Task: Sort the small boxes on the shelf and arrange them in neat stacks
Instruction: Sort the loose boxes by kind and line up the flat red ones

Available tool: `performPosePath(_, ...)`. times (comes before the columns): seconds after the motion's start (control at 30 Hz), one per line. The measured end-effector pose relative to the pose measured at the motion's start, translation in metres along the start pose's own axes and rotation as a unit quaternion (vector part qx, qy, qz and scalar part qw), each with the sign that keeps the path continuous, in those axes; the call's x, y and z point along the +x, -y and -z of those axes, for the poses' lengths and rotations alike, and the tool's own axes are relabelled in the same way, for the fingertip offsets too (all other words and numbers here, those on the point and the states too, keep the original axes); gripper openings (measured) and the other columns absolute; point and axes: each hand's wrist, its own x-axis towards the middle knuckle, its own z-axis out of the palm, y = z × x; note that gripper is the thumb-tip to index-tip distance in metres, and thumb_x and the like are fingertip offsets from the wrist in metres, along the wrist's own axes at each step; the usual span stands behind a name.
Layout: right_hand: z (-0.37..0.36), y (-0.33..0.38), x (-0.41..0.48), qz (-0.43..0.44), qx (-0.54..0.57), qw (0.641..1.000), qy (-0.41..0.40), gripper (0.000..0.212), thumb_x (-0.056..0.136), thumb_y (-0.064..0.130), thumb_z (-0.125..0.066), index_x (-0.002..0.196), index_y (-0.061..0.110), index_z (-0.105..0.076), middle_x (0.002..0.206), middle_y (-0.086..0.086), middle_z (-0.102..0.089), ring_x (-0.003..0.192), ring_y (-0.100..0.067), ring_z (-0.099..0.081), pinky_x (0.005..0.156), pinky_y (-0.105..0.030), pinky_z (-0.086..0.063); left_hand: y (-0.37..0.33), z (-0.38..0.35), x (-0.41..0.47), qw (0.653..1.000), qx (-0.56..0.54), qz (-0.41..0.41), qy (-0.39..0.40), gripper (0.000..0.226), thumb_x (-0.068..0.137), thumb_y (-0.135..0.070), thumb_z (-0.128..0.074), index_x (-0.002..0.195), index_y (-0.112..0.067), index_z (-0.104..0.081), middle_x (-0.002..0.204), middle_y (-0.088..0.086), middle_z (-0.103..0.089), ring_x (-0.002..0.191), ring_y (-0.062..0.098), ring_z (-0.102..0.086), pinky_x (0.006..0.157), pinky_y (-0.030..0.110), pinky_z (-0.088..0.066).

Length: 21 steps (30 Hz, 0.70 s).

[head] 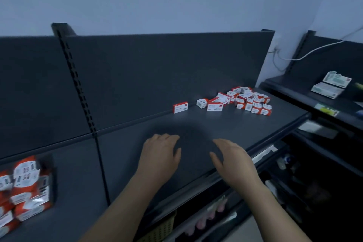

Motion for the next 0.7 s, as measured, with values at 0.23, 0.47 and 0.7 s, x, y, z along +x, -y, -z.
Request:
performPosePath(0.23, 0.011, -0.076, 0.035, 0.018, -0.014, 1.0, 0.01, 0.047, 0.098, 0.037, -0.043, 0.141, 0.018, -0.041, 0.144, 0.003, -0.045, 0.131, -0.015, -0.041, 0.108, -0.024, -0.028, -0.046, -0.045, 0.05, 1.0, 0.003, 0.019, -0.004, 0.036, 0.09, -0.03, -0.056, 0.124, -0.019, -0.061, 0.112, 0.0, -0.067, 0.103, 0.025, -0.058, 0.089, 0.034, -0.043)
performPosePath(0.47, 0.012, -0.121, 0.074, 0.031, -0.007, 0.999, 0.016, 0.043, 0.096, 0.031, -0.048, 0.135, 0.013, -0.05, 0.136, -0.001, -0.053, 0.123, -0.017, -0.049, 0.103, -0.024, -0.034, -0.055, -0.077, 0.09, 0.998, 0.041, 0.052, 0.021, 0.035, 0.091, -0.032, -0.054, 0.122, -0.018, -0.06, 0.116, 0.0, -0.064, 0.107, 0.025, -0.055, 0.09, 0.034, -0.04)
performPosePath(0.7, -0.002, -0.143, 0.128, 0.018, 0.001, 0.999, 0.026, 0.047, 0.096, 0.035, -0.047, 0.14, 0.016, -0.044, 0.143, 0.001, -0.047, 0.13, -0.016, -0.043, 0.108, -0.026, -0.03, -0.023, -0.1, 0.152, 0.993, 0.064, 0.096, 0.039, 0.042, 0.092, -0.032, -0.051, 0.133, -0.02, -0.048, 0.13, -0.003, -0.051, 0.115, 0.02, -0.045, 0.095, 0.029, -0.036)
